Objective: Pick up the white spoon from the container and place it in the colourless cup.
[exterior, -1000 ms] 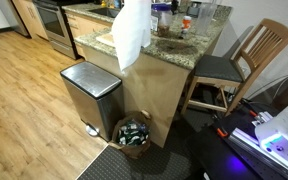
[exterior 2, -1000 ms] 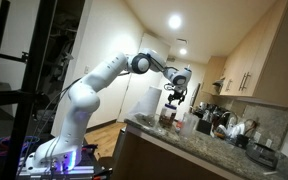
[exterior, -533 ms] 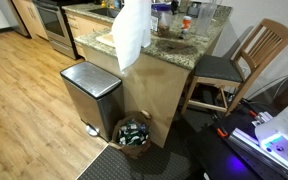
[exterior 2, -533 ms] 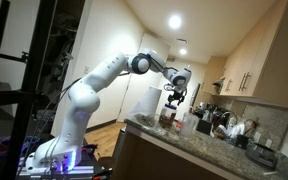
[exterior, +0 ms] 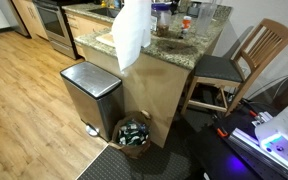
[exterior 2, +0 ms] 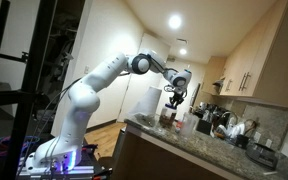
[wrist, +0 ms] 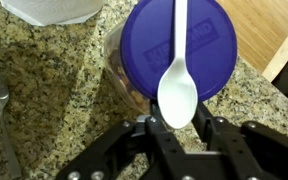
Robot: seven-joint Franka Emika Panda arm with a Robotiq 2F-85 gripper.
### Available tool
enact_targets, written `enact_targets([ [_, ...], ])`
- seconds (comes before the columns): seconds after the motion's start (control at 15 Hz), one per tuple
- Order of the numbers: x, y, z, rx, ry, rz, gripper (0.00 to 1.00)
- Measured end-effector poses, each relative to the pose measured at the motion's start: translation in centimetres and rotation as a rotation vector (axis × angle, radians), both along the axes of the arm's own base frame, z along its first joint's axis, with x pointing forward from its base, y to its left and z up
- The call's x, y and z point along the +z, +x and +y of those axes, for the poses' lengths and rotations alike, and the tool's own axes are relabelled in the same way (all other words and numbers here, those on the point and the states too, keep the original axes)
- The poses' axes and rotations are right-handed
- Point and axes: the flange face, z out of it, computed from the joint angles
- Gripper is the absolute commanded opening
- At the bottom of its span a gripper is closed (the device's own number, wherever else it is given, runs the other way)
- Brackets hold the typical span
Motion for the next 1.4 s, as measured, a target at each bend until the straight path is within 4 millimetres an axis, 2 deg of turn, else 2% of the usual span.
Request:
enact_targets([
  [0.07, 0.1, 0.0, -0.2, -0.002, -0.008, -0.003, 0.05],
  [0.13, 0.3, -0.1, -0.4, -0.002, -0.02, -0.006, 0.02],
  [0.27, 1.0, -0.3, -0.8, -0.004, -0.038, -0.014, 0.05],
  [0.33, 1.4, -0.4, -1.0, -0.005, -0.048, -0.019, 0.03],
  [0.73, 4.8, -1.5, -2.3, -0.022, -0.08, -0.061, 0.04],
  [0.87, 6.9, -2.6, -4.3, -0.046, -0.135, -0.074, 0.04],
  [1.0, 9.6, -4.3, -7.2, -0.101, -0.225, -0.074, 0.04],
  [1.27, 15.6, -9.5, -13.5, -0.255, -0.452, -0.06, 0.04],
  [1.4, 17.9, -11.8, -15.6, -0.329, -0.573, -0.06, 0.04],
])
